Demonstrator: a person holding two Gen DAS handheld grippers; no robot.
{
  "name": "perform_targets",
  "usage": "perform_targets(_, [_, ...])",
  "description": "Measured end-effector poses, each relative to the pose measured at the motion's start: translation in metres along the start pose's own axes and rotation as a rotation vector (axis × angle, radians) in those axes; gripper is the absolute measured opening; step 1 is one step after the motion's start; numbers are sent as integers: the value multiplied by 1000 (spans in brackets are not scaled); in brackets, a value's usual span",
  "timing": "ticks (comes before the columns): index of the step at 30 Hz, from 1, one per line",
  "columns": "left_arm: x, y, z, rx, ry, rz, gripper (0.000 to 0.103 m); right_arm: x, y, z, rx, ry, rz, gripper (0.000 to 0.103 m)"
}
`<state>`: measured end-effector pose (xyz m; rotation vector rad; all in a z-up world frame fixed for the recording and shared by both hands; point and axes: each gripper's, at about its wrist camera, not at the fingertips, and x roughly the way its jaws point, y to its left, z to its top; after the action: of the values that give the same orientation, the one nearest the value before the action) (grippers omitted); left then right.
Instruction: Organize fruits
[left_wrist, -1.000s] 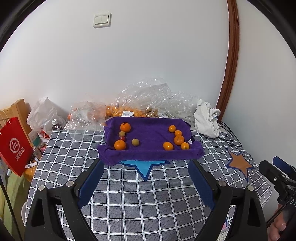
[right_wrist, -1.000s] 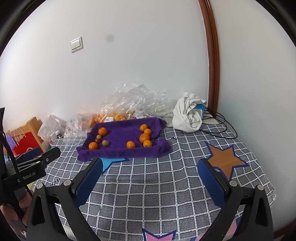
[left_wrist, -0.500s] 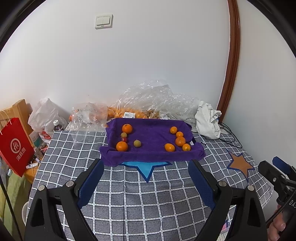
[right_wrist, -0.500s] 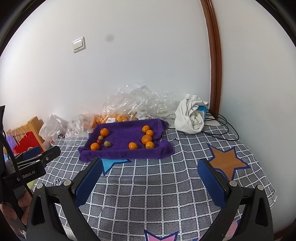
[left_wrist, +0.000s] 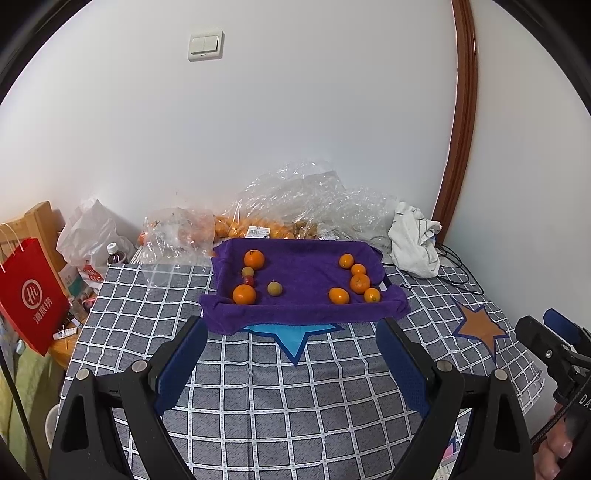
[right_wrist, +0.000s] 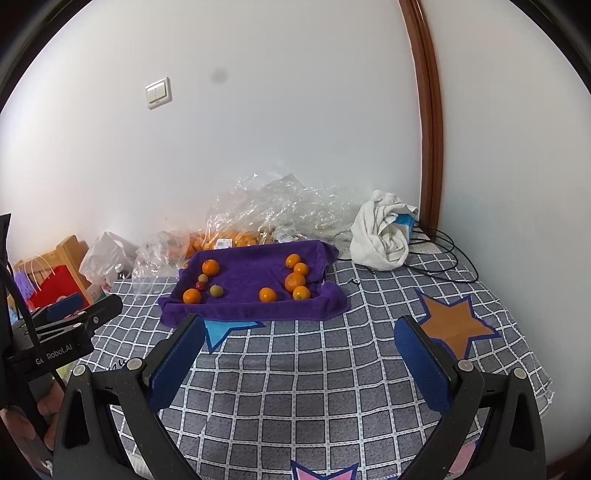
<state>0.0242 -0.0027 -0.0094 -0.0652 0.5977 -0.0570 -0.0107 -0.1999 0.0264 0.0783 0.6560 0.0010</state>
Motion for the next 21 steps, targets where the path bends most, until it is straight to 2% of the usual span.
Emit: perform_targets(21, [4, 8, -1, -23, 8, 0, 93, 0, 4, -3, -8, -3, 6, 101])
